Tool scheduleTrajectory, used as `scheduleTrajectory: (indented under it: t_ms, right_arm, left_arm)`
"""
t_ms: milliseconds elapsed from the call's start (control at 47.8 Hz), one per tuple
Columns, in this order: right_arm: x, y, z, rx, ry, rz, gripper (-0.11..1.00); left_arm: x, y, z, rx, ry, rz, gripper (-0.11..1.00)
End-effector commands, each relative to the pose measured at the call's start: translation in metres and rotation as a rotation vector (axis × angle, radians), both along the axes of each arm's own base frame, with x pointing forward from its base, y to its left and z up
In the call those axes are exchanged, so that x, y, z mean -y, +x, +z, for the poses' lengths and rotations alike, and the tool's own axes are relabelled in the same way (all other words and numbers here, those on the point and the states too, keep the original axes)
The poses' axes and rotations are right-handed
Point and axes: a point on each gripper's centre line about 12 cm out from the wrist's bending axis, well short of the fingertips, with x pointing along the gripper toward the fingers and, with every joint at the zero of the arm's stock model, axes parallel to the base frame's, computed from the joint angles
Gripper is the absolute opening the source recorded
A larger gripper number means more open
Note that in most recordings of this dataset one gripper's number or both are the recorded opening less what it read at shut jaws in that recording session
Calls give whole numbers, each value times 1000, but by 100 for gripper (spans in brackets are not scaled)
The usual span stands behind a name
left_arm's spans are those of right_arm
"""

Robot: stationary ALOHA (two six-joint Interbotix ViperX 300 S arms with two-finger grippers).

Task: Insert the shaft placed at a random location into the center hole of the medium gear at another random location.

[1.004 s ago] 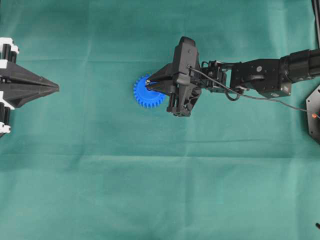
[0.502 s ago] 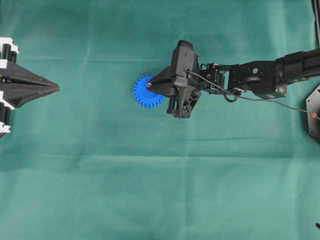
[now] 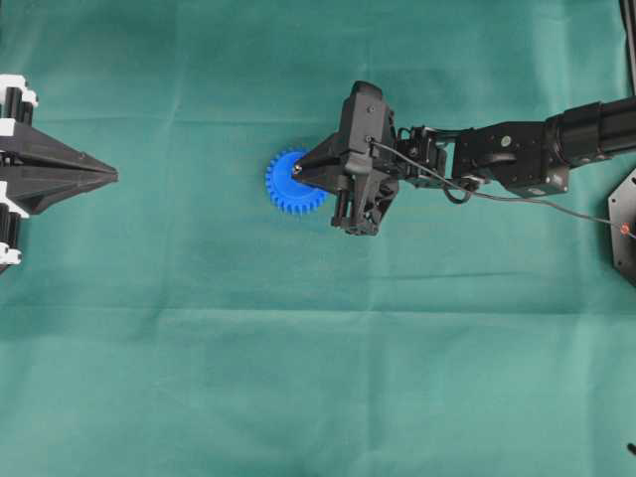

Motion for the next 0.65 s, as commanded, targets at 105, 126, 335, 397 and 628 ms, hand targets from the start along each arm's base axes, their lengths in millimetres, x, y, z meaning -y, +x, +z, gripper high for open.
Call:
scheduleTrajectory:
  t_ms: [105,126,335,397,628]
  right_arm:
    - [2,5,12,41,-6,-4,14]
    - [2,5,12,41,-6,-4,14]
    - [2,6,12,44,-4,-6,34]
    - [2,6,12,46,0,-10,53]
    - [1,7,17,59,0,-7,82]
  left_arm:
    - [0,2,7,17,3,-2,0]
    - [0,2,7,17,3,-2,0]
    - [0,2,7,17,4,-2,0]
    - [0,2,7,17,3,-2,0]
    - [0,2,7,17,1,-2,0]
